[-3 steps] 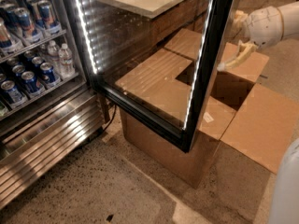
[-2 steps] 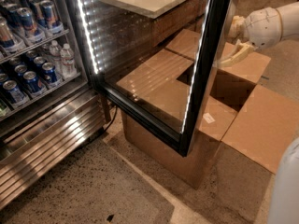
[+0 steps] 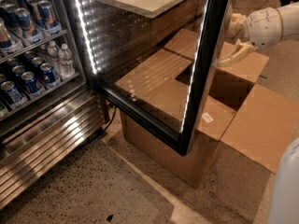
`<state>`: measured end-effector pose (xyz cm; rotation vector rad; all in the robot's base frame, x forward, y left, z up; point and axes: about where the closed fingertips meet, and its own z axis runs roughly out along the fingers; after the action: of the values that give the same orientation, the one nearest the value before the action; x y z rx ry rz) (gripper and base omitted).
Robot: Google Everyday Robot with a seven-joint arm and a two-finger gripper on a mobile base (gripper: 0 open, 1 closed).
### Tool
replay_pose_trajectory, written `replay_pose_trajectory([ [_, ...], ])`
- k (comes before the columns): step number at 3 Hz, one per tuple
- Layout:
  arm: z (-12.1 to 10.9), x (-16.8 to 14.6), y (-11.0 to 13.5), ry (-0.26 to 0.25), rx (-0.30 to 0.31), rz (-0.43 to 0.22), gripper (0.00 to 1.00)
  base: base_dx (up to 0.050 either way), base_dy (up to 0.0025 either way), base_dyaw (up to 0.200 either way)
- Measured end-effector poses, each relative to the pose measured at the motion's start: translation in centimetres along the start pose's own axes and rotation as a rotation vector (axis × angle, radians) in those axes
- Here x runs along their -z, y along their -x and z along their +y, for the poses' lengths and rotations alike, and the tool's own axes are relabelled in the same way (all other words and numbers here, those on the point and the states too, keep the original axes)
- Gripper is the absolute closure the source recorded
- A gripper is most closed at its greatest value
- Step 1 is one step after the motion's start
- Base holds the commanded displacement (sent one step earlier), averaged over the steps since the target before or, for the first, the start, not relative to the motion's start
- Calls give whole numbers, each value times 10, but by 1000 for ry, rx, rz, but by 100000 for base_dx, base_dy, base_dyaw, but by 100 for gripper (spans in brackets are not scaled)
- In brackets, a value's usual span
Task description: Close right fridge door
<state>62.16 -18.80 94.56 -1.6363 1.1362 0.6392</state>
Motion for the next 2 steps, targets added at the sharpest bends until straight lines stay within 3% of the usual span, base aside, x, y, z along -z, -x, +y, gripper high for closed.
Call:
replay_pose_trajectory([
  [1,16,-30,3,109,4,-34,0,0,0,0],
  [2,16,-30,3,110,4,-34,0,0,0,0],
])
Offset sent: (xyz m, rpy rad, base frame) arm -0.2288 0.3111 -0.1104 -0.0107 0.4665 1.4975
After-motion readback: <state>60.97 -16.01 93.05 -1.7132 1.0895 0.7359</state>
